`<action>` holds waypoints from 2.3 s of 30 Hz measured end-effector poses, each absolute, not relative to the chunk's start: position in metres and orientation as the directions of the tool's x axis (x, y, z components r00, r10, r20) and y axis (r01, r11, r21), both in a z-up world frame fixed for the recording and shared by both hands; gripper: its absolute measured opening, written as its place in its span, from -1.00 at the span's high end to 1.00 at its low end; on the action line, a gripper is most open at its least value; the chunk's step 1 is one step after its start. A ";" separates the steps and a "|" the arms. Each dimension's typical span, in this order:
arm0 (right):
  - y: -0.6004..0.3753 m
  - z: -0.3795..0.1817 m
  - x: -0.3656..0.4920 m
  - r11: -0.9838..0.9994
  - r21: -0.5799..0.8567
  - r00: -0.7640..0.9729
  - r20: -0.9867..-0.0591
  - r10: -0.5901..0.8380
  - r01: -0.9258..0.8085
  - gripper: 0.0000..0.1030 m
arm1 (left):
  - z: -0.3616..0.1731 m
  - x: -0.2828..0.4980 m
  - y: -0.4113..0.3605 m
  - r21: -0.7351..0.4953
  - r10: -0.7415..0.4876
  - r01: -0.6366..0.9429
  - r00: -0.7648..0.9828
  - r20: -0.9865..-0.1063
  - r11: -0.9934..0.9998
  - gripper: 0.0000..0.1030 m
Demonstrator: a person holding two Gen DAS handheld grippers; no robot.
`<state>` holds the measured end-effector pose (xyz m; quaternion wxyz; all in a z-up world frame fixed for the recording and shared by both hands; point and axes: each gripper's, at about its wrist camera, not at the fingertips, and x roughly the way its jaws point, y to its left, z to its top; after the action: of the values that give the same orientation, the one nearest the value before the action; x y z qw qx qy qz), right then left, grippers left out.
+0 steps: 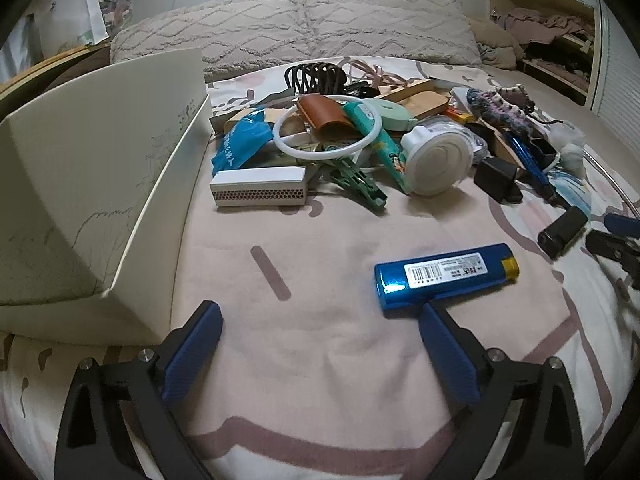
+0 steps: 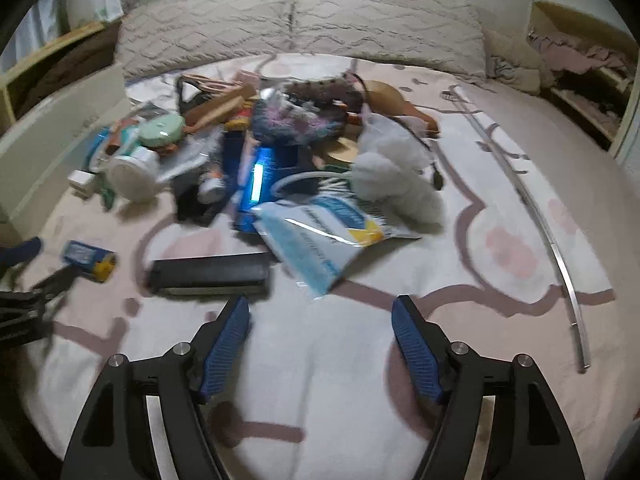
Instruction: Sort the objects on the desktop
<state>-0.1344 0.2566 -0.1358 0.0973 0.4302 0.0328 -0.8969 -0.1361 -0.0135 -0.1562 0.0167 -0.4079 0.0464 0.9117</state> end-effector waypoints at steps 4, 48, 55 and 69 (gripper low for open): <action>0.240 -0.137 -0.127 -0.956 0.098 -0.585 -0.772 -0.248 0.277 -0.43 | -0.156 -0.136 -0.014 0.062 -0.005 -0.063 -0.664 -0.748 -0.996 -0.96; 0.214 -0.152 -0.167 -0.865 0.041 -0.484 -0.815 -0.318 0.501 -1.00 | -0.155 -0.113 0.001 -0.092 0.160 -0.136 -0.678 -0.718 -0.986 -1.00; 0.223 -0.150 -0.170 -0.882 0.070 -0.497 -0.804 -0.326 0.466 -1.00 | -0.152 -0.122 0.003 -0.175 0.215 -0.128 -0.666 -0.714 -0.976 -1.00; 0.220 -0.154 -0.178 -0.874 0.098 -0.471 -0.811 -0.347 0.475 -1.00 | -0.154 -0.146 0.025 -0.113 0.170 -0.130 -0.626 -0.761 -0.985 -1.00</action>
<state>-0.1782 0.2199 -0.1536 0.2406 0.4548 0.0705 -0.8546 -0.1462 0.0246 -0.1545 0.0830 -0.4246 -0.0234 0.9013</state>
